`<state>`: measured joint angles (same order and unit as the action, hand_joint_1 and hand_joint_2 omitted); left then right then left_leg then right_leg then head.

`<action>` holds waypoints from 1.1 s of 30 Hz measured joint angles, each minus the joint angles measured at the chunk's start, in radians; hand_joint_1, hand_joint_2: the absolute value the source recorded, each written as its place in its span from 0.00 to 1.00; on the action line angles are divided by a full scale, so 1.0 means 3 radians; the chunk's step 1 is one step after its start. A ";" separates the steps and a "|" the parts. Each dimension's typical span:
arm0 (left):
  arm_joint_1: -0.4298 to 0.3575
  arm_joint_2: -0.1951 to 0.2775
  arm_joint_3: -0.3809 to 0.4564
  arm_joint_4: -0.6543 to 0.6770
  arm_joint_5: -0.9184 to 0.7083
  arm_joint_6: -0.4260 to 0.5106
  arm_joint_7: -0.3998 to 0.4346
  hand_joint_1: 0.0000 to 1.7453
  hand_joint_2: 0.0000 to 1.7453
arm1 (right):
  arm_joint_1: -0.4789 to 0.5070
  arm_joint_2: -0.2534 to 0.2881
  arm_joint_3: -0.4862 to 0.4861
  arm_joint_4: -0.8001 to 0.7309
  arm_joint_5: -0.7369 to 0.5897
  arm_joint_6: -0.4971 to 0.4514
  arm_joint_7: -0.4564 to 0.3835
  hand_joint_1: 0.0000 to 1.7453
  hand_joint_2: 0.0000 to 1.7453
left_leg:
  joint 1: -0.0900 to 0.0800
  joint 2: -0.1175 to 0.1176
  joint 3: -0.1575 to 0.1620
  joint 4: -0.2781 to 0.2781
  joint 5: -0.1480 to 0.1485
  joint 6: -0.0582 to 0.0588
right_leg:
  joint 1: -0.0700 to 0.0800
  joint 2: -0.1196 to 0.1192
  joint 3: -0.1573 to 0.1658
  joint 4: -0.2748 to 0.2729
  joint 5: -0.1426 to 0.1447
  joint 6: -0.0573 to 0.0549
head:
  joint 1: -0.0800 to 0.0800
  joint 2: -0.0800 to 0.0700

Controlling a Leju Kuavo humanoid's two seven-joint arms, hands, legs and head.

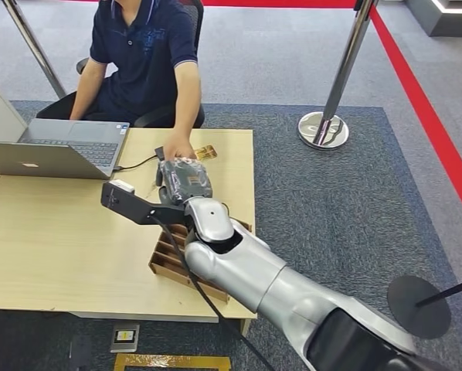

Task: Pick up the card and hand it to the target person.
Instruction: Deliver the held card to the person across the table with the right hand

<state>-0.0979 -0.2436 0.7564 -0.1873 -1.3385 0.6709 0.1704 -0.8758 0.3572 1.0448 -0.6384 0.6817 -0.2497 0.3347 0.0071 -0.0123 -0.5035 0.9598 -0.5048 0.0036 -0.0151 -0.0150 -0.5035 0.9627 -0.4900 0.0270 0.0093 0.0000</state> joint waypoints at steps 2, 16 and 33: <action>-0.0044 -0.0002 0.0000 0.0001 -0.0008 -0.0023 0.0068 0.00 0.00 | -0.0013 0.0001 0.0052 0.0033 -0.0042 -0.0001 -0.0008 0.06 1.00 | 0.0000 0.0000 0.0000 0.0000 0.0000 0.0000 | 0.0000 0.0000 0.0000 0.0000 0.0000 0.0000 | 0.0000 0.0000; -0.0094 -0.0006 0.0000 0.0001 -0.0004 -0.0045 0.0089 0.00 0.00 | -0.0055 0.0001 0.0259 0.0115 -0.0080 -0.0002 -0.0018 0.00 1.00 | 0.0000 0.0000 0.0001 0.0000 0.0000 0.0000 | 0.0000 0.0000 0.0001 0.0000 0.0000 0.0000 | -0.0001 0.0000; -0.0095 -0.0007 0.0000 0.0001 -0.0004 -0.0049 0.0089 0.00 0.00 | -0.0062 0.0001 0.0317 0.0128 -0.0087 -0.0001 -0.0018 0.00 1.00 | 0.0000 0.0000 0.0001 0.0001 0.0000 0.0000 | 0.0000 0.0000 0.0001 0.0000 0.0000 0.0000 | 0.0000 0.0000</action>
<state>-0.1263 -0.2457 0.7565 -0.1870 -1.3397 0.6561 0.1972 -0.8943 0.3574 1.1399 -0.5999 0.6556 -0.2499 0.3292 0.0071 -0.0122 -0.5031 0.9600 -0.5047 0.0036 -0.0151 -0.0150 -0.5033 0.9628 -0.4900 0.0270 0.0092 0.0000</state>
